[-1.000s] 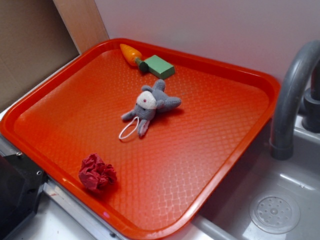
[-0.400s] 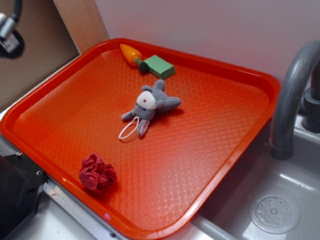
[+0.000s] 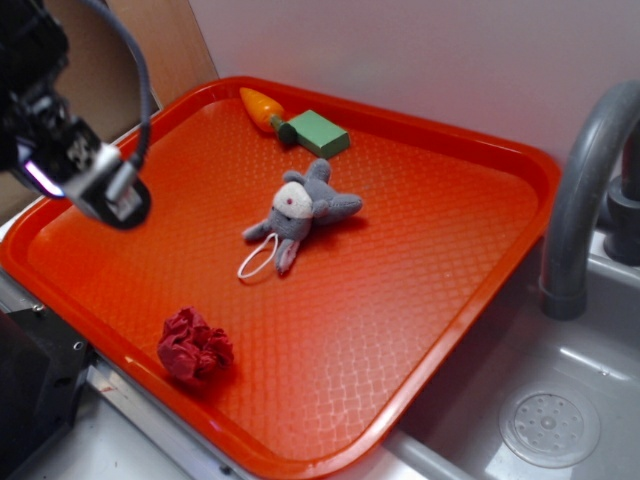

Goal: Grab the red paper.

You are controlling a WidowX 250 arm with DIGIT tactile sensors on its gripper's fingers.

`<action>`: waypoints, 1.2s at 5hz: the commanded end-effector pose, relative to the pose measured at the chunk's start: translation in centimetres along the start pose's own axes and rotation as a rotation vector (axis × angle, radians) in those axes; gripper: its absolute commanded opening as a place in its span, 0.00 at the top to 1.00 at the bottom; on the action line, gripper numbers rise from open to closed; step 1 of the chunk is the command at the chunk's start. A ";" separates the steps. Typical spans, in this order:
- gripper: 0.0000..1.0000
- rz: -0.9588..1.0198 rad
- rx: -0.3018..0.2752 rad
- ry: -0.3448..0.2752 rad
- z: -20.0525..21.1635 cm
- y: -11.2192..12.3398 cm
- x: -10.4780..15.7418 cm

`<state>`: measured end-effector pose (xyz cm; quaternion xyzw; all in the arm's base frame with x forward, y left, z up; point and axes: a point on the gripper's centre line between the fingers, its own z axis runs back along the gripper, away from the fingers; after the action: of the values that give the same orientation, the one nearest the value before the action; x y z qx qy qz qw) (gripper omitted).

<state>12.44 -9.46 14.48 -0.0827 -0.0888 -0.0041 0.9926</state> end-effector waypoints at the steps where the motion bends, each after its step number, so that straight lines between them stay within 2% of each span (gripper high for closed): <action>1: 0.00 -0.094 -0.067 0.088 -5.7 -2.4 -0.6; 2: 0.00 -0.136 -0.107 0.151 -9.0 -3.1 -1.4; 3: 0.00 -0.168 -0.115 0.211 -10.3 -4.0 -2.5; 5: 0.00 -0.182 -0.079 0.270 -11.2 -3.9 -3.8; 6: 1.00 -0.159 -0.008 0.262 -11.4 -4.0 -3.9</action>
<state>11.30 -14.76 3.11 -0.0771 0.0364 -0.0854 0.9927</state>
